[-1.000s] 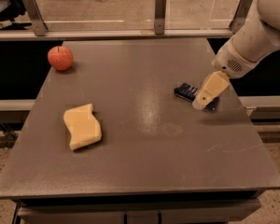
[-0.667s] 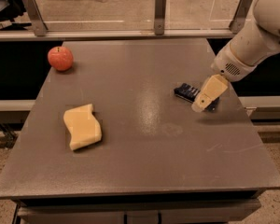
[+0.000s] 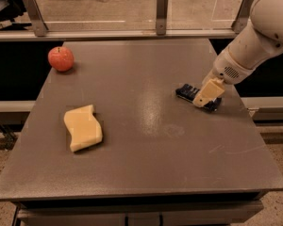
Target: Move rxbar blueberry near sponge
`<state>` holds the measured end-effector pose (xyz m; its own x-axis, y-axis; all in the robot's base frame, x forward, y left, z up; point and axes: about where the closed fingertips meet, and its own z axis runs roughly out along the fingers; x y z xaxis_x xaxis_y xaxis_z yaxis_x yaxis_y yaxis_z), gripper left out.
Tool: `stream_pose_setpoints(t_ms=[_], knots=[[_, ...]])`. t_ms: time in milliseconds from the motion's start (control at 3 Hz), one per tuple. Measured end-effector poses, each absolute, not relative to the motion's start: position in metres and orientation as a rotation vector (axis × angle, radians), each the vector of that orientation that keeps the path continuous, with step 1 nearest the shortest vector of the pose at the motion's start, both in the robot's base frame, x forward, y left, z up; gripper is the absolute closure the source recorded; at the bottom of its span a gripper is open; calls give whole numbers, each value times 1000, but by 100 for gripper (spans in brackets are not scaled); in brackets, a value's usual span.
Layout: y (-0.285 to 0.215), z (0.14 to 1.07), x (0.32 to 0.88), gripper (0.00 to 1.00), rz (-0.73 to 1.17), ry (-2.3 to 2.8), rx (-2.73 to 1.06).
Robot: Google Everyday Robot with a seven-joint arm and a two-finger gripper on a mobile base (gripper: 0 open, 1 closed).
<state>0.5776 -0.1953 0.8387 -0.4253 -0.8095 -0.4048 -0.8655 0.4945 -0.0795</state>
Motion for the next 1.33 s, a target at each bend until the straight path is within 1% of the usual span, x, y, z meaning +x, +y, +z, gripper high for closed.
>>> stream_pose_setpoints(t_ms=[333, 667, 1000, 1333], knots=[[-195, 837, 578, 65, 200, 2356, -1398], [-196, 840, 579, 87, 263, 2344, -1380], [-195, 862, 582, 100, 355, 2277, -1348], [-183, 906, 586, 100, 390, 2146, -1347]])
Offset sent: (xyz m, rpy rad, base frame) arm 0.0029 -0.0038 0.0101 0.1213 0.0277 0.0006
